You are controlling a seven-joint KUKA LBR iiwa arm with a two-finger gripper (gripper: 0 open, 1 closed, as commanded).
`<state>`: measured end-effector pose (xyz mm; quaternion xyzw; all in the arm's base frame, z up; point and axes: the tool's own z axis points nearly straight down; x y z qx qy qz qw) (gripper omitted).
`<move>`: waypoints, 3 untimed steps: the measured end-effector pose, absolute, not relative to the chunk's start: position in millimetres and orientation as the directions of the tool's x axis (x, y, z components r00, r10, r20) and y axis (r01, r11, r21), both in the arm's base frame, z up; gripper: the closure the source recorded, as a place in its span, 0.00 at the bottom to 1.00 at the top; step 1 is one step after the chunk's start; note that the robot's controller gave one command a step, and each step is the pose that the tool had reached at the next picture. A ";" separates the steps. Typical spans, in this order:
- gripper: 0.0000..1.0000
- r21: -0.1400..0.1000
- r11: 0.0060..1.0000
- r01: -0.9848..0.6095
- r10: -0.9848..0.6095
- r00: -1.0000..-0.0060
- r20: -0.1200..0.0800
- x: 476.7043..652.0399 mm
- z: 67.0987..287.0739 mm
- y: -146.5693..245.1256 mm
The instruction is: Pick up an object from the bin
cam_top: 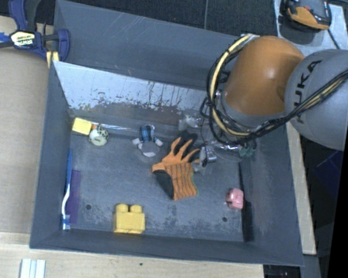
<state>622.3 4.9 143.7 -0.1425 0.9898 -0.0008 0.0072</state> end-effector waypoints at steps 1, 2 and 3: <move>0.00 -0.004 0.946 -0.325 -0.325 -0.945 -0.020 574.0 94.2 19.0; 1.00 -0.008 0.953 -0.304 -0.304 -0.952 -0.032 577.0 75.3 33.0; 1.00 -0.008 0.953 -0.303 -0.303 -0.952 -0.032 577.0 75.4 33.0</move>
Offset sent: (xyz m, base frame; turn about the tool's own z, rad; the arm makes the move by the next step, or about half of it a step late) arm -0.0482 0.0280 -0.0712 -0.0242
